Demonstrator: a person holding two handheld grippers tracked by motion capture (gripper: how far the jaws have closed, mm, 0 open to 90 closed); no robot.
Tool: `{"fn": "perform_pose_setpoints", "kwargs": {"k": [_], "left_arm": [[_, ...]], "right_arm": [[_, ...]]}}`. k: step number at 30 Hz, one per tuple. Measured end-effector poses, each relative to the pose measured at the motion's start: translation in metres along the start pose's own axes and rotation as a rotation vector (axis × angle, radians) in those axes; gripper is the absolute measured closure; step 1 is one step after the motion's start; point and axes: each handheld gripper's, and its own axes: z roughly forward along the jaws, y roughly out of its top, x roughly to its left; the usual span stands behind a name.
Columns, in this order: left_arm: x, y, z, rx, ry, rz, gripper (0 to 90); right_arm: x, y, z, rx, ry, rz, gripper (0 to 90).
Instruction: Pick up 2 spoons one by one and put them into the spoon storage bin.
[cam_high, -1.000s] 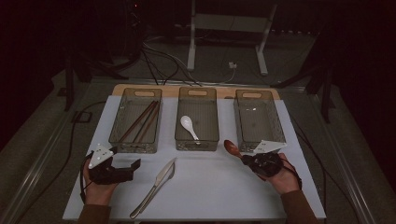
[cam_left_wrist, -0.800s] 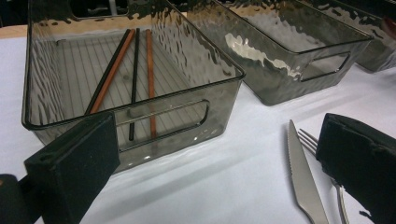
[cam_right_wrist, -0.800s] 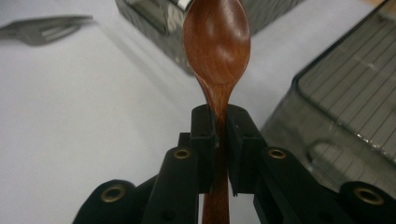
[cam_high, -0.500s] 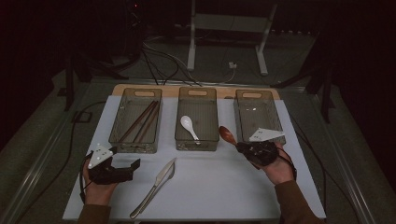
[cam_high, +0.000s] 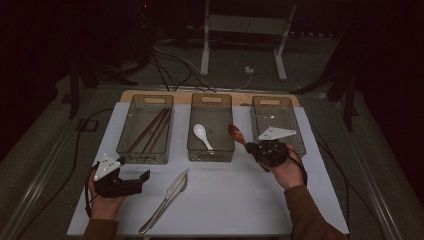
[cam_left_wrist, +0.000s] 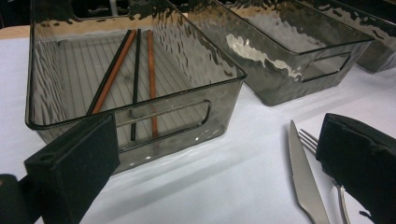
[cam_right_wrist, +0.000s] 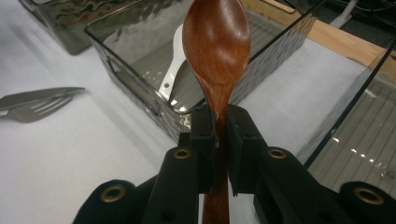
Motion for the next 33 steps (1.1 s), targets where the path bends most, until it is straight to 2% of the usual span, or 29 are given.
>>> {"fn": "perform_pose_setpoints", "kwargs": {"k": [17,33], "left_arm": [[0.000,0.000,0.001,0.004,-0.001,0.002,0.7],[0.001,-0.001,0.000,0.004,-0.002,0.001,0.7]], "right_arm": [[0.001,0.017,0.025,0.020,-0.043,0.075,82.8],[0.007,0.039,0.049,0.033,-0.061,0.104,82.8]]}}
